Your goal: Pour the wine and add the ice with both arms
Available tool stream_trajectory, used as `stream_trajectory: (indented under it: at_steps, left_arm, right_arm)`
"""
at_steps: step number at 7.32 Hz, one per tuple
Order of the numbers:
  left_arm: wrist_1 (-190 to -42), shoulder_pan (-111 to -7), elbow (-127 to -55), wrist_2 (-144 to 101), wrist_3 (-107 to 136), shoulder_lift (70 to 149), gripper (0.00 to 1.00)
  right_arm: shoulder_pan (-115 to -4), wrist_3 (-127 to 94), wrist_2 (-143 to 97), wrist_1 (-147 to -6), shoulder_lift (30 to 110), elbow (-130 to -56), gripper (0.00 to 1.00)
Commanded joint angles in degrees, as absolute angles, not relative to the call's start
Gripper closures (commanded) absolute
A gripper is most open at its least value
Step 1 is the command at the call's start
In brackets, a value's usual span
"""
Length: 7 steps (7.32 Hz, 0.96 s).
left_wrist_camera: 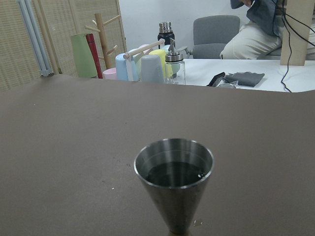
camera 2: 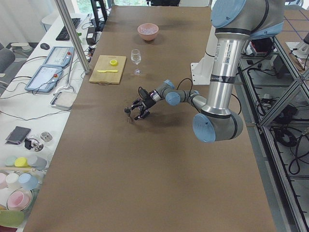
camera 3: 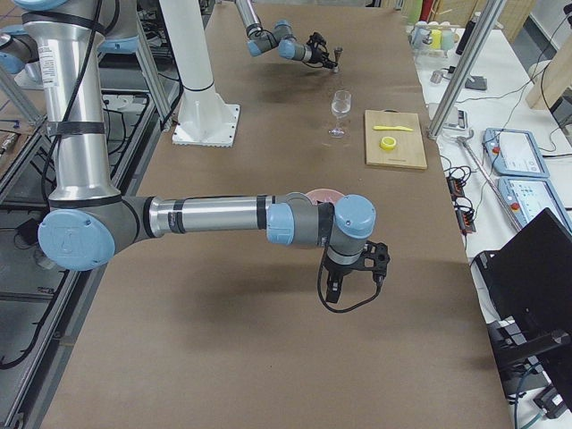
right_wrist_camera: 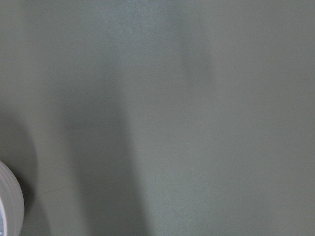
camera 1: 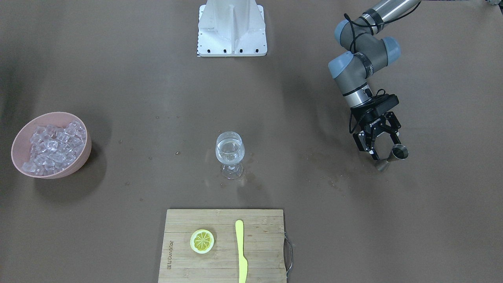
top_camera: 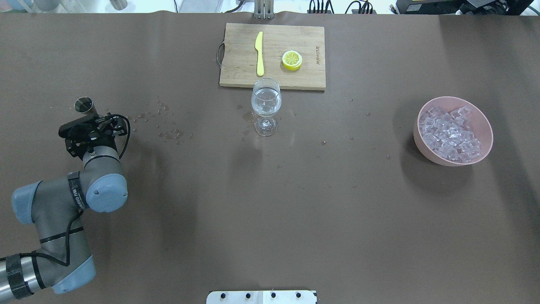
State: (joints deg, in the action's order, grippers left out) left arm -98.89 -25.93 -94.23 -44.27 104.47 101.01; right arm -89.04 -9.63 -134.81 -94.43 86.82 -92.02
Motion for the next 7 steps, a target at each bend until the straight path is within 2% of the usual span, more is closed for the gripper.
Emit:
stream_trajectory:
  at_steps: [1,4,7]
  left_arm:
    - [-98.88,-25.93,-92.29,-42.98,106.08,101.77,0.07]
    - [-98.61,-26.1,-91.49,-41.57,106.7,101.87,0.14]
    - [-98.35,-26.37,-90.18,-38.95,106.44,102.04,0.15]
  right_arm:
    - [-88.95,-9.75,-134.74,-94.48,86.75,-91.93,0.0]
    - [-88.95,-9.76,-134.74,-94.48,86.75,-91.76,0.0]
    - [-88.95,-9.67,-134.91,-94.48,86.92,-91.76,0.0]
